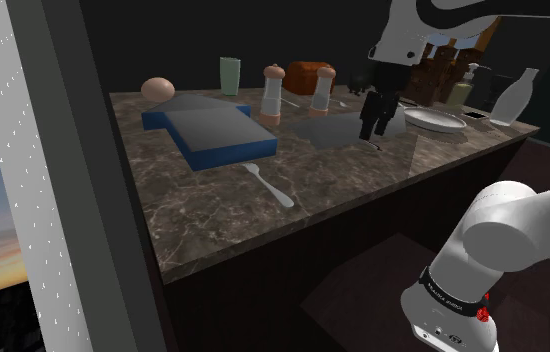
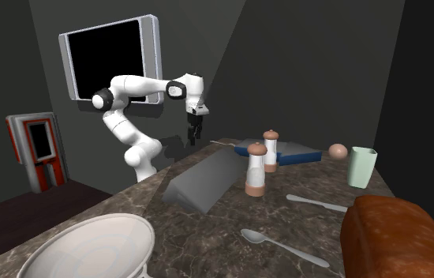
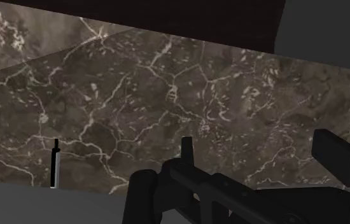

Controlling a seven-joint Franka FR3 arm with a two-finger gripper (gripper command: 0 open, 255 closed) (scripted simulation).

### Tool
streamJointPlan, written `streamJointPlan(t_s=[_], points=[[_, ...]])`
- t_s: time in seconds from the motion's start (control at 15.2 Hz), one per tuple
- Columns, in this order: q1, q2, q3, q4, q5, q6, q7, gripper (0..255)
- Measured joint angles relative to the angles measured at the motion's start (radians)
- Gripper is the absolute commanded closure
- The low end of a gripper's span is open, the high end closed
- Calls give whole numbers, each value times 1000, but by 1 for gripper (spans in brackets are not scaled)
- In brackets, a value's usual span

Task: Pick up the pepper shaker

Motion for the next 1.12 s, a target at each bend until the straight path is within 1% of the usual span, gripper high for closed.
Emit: streamJointPlan(t_s=[0.13, 0.53, 0.86, 1.12], points=[[-3, 13, -6, 10, -8, 4, -8, 0], [-29, 187, -57, 147, -86, 57, -91, 0], [-48, 320, -97, 282, -142, 75, -159, 0], [-59, 453, -125, 430, -172, 80, -211, 0]])
